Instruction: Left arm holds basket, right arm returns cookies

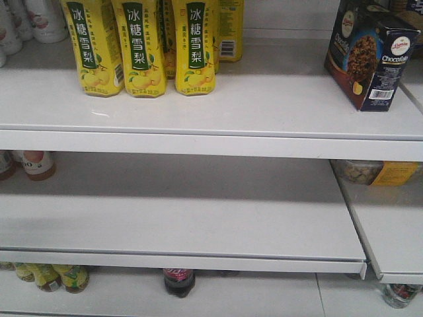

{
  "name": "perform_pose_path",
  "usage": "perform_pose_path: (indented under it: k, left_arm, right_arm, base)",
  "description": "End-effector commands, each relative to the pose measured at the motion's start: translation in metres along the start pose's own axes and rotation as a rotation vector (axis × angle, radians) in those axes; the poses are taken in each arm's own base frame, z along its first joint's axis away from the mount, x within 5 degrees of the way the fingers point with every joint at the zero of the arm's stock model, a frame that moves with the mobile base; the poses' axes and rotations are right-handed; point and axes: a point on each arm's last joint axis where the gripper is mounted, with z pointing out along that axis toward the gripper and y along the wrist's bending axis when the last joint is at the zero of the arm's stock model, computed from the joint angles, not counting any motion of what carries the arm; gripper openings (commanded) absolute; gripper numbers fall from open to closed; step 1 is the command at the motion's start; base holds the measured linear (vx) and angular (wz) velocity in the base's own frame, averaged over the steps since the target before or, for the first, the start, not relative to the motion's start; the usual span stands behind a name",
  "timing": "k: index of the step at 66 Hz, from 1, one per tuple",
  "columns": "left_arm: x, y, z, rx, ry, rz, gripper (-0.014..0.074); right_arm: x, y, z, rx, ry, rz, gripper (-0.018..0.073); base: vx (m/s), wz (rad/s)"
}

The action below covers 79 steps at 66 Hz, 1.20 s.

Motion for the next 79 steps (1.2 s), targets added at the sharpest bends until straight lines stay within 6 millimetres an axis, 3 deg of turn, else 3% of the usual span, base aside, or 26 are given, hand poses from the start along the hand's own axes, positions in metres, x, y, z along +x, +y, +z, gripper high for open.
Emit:
perform_pose_path:
  k: [1,79]
  left_arm:
    - [-0.0205,-0.0003,-0.0048,-0.004,-0.155,0.034,-0.0003]
    - [-0.0205,-0.0003,-0.0048,-0.004,-0.155,0.034,-0.0003]
  right_arm:
    - [-0.001,0.001,-0.0006,-0.012,-0.067,-0.002,-0.0011]
    - [-0.0013,0.001,-0.0006,-0.012,-0.068,0.001,-0.0011]
  base:
    - [0.0,0.0]
    - [0.0,0.0]
